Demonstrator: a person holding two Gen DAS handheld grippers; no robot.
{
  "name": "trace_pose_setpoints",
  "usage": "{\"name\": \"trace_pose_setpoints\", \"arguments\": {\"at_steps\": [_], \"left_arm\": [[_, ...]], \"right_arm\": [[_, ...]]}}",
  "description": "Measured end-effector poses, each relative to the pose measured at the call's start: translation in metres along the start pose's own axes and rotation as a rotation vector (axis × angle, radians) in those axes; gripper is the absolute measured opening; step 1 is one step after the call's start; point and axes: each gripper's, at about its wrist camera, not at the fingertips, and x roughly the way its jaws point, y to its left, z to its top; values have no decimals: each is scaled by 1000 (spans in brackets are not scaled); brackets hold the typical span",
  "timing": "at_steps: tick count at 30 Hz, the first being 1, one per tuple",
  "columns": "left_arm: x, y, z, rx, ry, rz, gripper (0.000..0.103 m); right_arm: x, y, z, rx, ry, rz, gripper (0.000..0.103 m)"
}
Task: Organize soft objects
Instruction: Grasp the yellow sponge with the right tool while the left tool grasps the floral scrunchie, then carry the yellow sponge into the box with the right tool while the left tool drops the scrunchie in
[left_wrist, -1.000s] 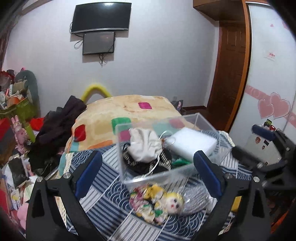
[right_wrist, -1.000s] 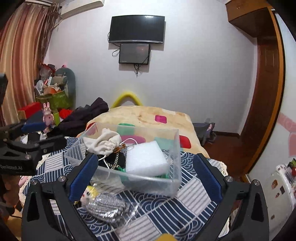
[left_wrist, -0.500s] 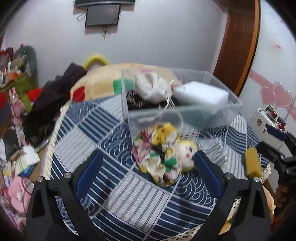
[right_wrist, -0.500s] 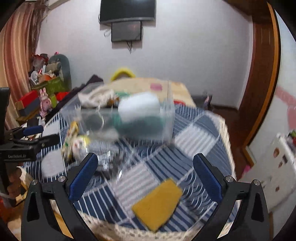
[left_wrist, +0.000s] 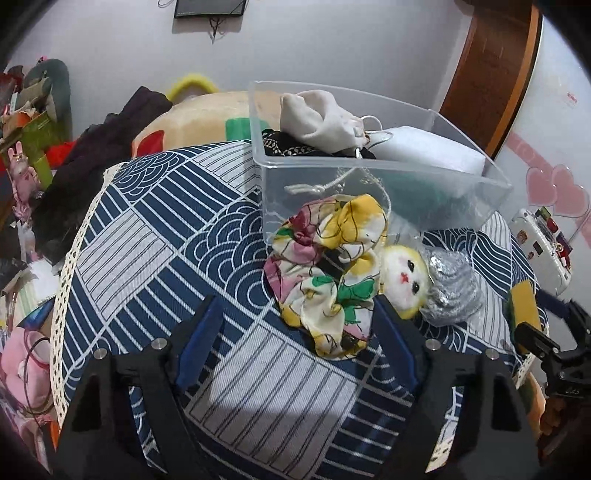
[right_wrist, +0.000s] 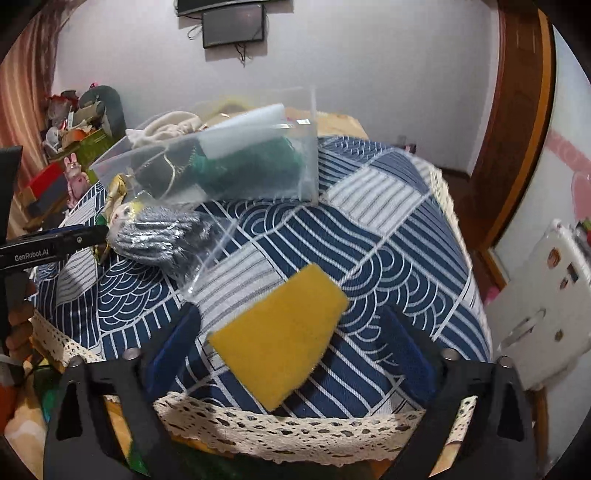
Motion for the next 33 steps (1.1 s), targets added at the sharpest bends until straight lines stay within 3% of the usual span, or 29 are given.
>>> {"name": "trace_pose_setpoints", "arguments": {"at_steps": [4,8,15,19,33], "left_arm": [[8,0,10,2,7,-8,82],[16,5,19,-29,6,-13,81],[21,8,19,-37,13,-31,31],[15,7,14,-29,4,-43,18],[-55,0,26,-12,-171,-42,17]], "right_arm": [[4,-7,-3,35,24,45,65],[-1,0,-3,20,7,42,58],[-3,3,5,13,-20,57,55],[-7,5,14,14,-51,74,54],[-25,26,70,-22,-237,127,54]]}}
